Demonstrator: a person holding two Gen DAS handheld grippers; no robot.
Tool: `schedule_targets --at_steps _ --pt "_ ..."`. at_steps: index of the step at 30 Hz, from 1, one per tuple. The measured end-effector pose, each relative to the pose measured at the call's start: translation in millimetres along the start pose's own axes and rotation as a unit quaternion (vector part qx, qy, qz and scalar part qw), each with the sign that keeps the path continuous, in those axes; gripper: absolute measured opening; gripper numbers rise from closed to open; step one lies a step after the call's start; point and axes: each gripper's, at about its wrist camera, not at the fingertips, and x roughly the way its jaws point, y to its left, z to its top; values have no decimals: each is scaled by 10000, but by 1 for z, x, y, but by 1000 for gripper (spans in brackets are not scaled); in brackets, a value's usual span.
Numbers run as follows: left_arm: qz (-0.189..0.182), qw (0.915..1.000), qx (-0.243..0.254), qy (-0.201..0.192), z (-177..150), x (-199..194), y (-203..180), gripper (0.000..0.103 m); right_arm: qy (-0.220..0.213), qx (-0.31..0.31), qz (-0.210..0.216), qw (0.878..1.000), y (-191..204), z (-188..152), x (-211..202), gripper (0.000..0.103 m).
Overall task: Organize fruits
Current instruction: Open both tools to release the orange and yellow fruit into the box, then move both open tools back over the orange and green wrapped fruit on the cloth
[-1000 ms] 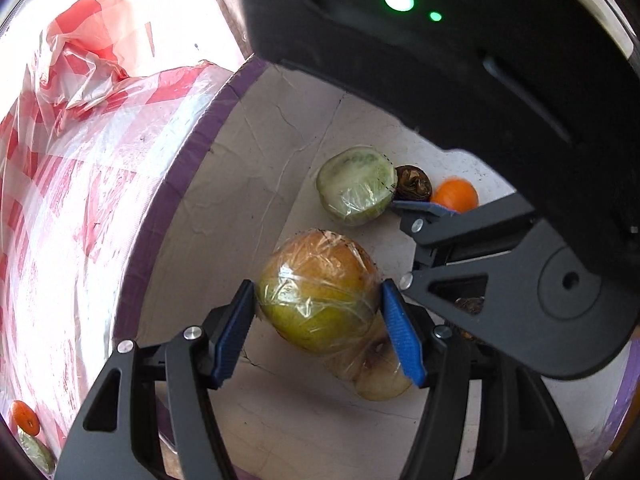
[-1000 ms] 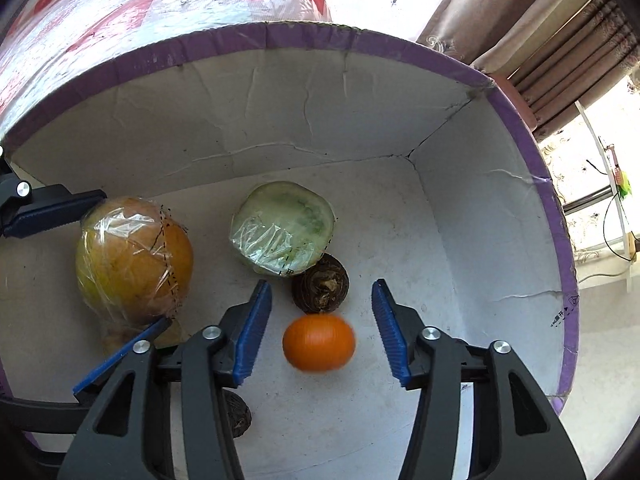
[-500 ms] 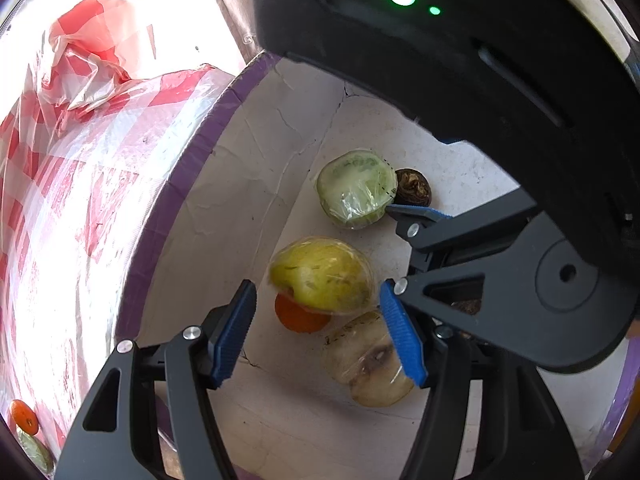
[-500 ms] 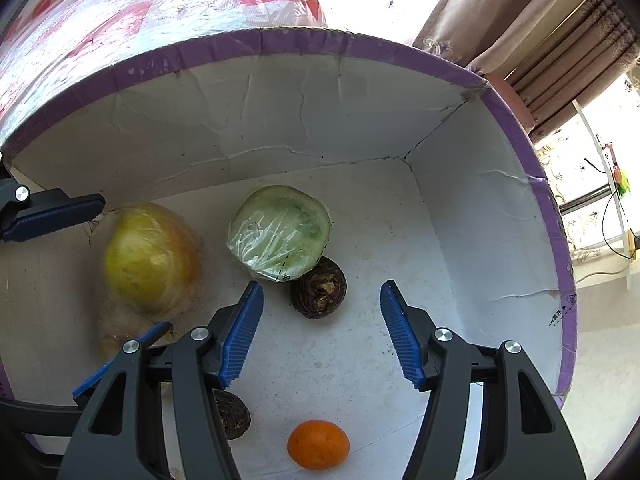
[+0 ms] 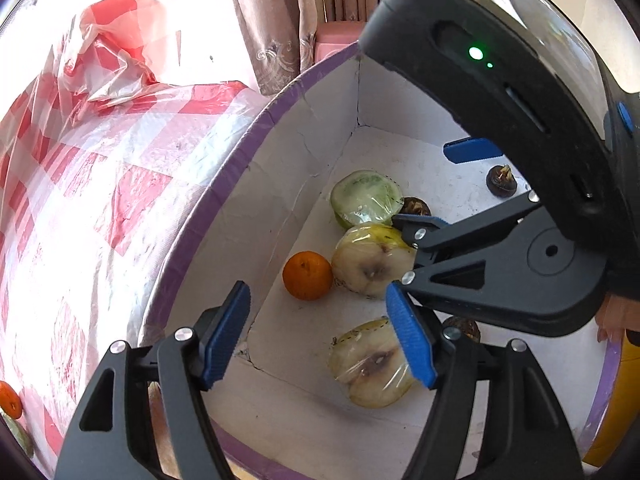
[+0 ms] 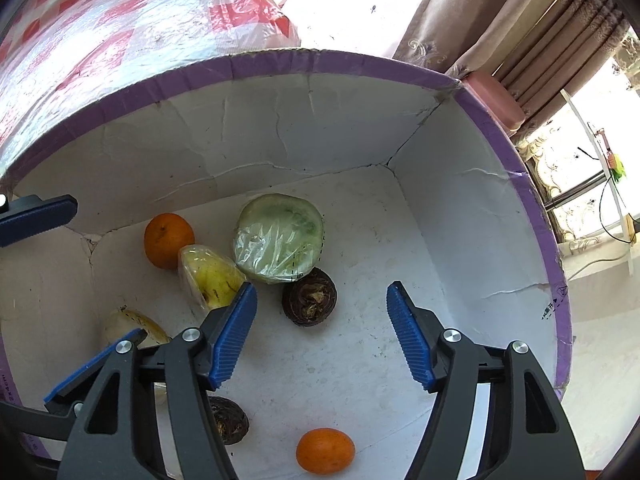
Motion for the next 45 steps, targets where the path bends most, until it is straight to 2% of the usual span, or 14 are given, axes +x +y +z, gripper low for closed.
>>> schedule_targets --at_steps 10,13,15,19,24,28,33,38,41,45 --pt "-83 9989 -277 -359 -7 -22 22 71 -250 245 -35 9994 -10 2 -11 77" --pt "-156 9968 -479 -620 -14 -33 39 79 -307 197 -42 9993 -7 1 -13 80" --pt "-184 9956 -601 -693 -4 -33 32 79 -335 157 -70 9993 -5 1 -14 82" --pt "-178 9935 -770 -819 -3 -40 43 79 -423 189 -112 9989 -4 1 -18 82" --pt "-90 9884 -1041 -1101 -7 -59 50 79 -671 357 -67 9971 -8 2 -31 82" --pt "97 9804 -1432 -1352 -16 -78 70 80 -992 439 28 9941 -7 4 -48 82" --pt "523 9665 -1927 -1611 -37 -104 103 81 -1482 629 379 9862 -4 8 -76 84" --pt "1389 9512 -2169 -1696 -60 -131 134 92 -1859 707 822 9766 12 17 -101 84" --pt "1966 9414 -2174 -1667 -75 -143 154 94 -1935 681 1023 9734 27 22 -110 84" --pt "2587 9291 -2212 -1449 -95 -149 185 98 -2028 570 1255 9695 49 27 -118 84"
